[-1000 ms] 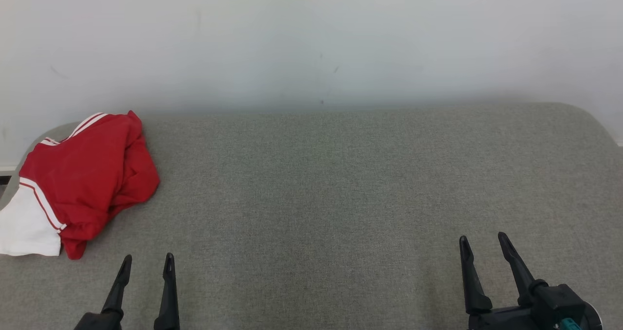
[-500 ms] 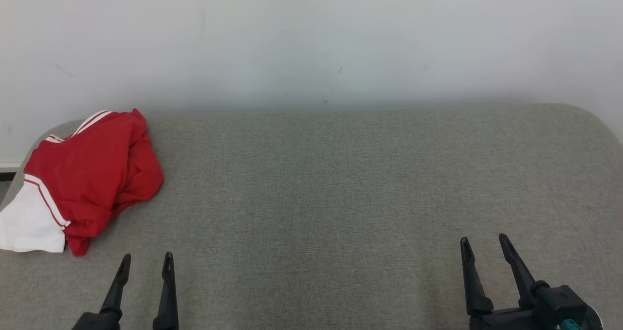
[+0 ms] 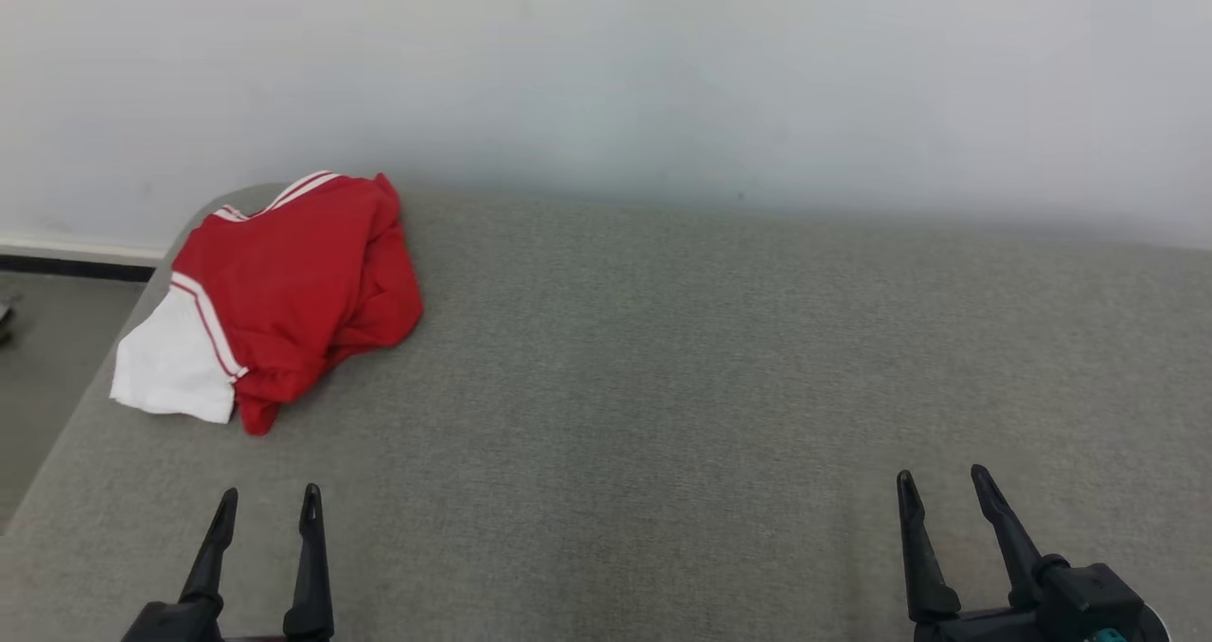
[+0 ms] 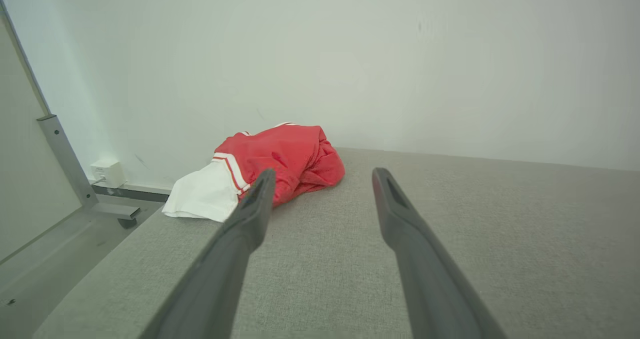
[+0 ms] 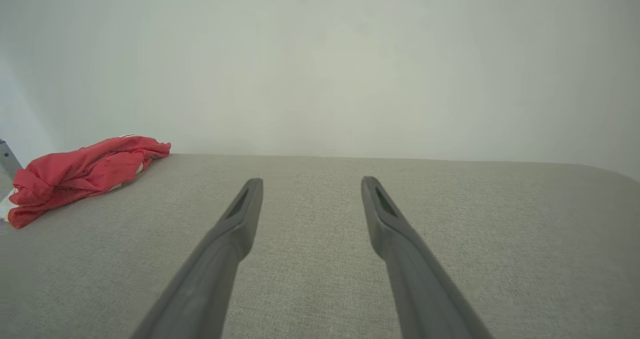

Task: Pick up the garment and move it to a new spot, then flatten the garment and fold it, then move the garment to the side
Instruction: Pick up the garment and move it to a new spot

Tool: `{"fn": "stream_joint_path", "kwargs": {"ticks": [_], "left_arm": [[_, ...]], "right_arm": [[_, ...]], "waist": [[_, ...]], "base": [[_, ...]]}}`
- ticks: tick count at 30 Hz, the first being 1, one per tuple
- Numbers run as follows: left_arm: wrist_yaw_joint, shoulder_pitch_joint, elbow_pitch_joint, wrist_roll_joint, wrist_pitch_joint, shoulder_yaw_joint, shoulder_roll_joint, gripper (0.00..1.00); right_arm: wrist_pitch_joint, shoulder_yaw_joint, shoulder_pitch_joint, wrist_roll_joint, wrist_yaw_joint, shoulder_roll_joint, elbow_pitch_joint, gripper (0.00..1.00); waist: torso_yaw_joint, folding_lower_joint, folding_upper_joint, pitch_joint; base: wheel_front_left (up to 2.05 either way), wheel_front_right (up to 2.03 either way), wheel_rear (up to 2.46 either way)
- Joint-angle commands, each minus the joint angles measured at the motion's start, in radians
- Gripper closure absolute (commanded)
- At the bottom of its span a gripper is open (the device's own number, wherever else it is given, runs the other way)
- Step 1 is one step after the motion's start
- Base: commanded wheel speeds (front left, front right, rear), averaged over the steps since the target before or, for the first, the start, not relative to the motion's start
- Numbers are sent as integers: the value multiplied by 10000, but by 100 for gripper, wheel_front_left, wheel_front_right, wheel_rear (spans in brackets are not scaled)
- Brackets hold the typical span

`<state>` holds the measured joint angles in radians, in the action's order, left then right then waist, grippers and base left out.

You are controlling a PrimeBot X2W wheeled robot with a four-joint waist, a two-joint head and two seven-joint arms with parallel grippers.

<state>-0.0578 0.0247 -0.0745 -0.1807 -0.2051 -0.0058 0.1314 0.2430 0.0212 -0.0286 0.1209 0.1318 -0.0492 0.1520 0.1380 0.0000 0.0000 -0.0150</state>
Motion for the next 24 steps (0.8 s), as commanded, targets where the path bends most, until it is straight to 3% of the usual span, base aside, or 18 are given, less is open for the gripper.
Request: {"fn": "stream_joint_path", "kwargs": {"ticks": [1, 14, 24], "left_arm": [[38, 21, -8, -36, -15, 14, 41, 0], [241, 52, -77, -179, -65, 145, 170, 0], [419, 165, -131, -308, -93, 256, 260, 0]], "right_arm": [[51, -10, -64, 27, -21, -20, 2, 0], [105, 160, -29, 36, -21, -20, 133, 0], [125, 315, 12, 49, -21, -20, 237, 0]], "waist": [[776, 0, 0, 63], [2760, 0, 0, 133], [3662, 0, 0, 82]], "base": [[0, 0, 0], [0, 0, 0], [0, 0, 0]]}}
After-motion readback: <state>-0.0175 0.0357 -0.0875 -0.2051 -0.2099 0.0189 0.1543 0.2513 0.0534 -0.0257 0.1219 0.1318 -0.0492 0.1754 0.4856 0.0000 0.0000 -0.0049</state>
